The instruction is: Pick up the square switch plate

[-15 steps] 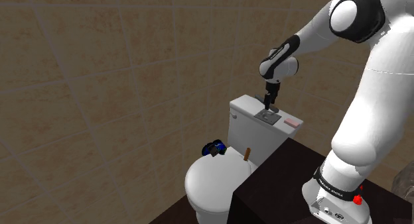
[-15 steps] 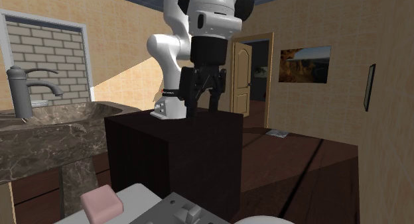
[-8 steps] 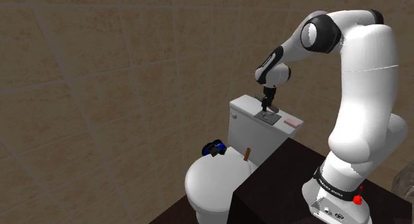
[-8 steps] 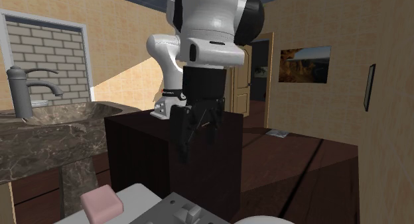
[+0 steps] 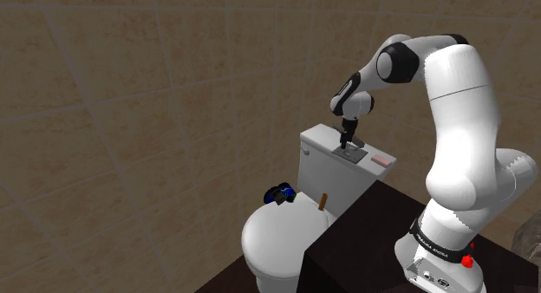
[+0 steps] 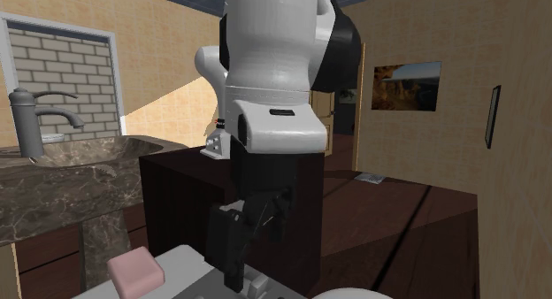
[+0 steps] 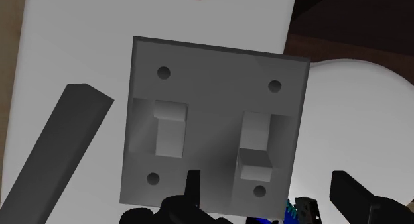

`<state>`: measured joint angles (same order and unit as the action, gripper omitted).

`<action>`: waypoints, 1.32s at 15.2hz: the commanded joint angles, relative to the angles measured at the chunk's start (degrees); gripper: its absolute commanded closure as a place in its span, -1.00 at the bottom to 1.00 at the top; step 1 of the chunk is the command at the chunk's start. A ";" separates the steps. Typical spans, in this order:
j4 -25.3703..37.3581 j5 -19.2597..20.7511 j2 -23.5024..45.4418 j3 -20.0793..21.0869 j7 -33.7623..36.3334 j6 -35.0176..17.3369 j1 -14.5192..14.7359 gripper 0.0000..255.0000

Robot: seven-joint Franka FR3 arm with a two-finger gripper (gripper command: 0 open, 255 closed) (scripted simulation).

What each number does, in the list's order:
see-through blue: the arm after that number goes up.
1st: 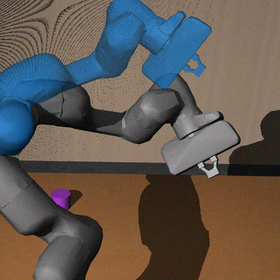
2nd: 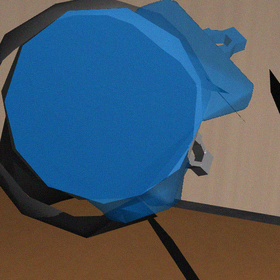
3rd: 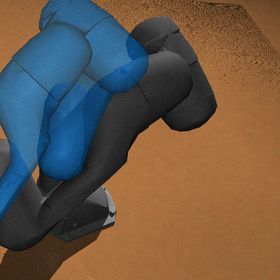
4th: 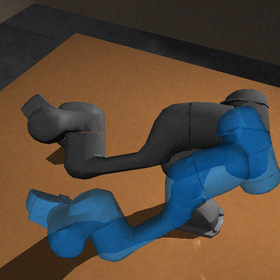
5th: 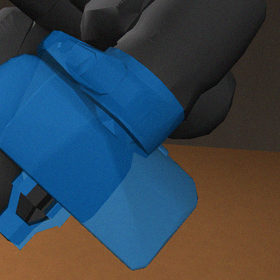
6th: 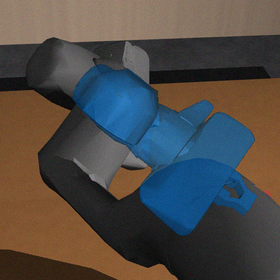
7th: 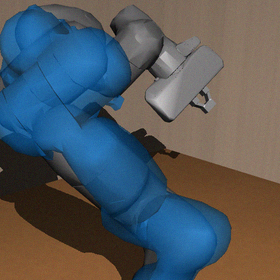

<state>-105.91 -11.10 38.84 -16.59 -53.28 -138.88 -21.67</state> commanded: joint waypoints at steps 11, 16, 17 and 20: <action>1.14 -0.98 3.69 1.00 -0.55 -2.56 -0.87 1.00; 1.05 -0.97 3.62 1.00 -0.48 -2.58 -0.78 1.00; 0.83 -0.81 2.97 0.82 -0.41 -2.15 -0.65 1.00; 0.27 -0.32 1.07 0.31 -0.19 -0.81 -0.25 1.00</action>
<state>-105.26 -11.55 40.53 -16.14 -53.52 -139.92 -22.06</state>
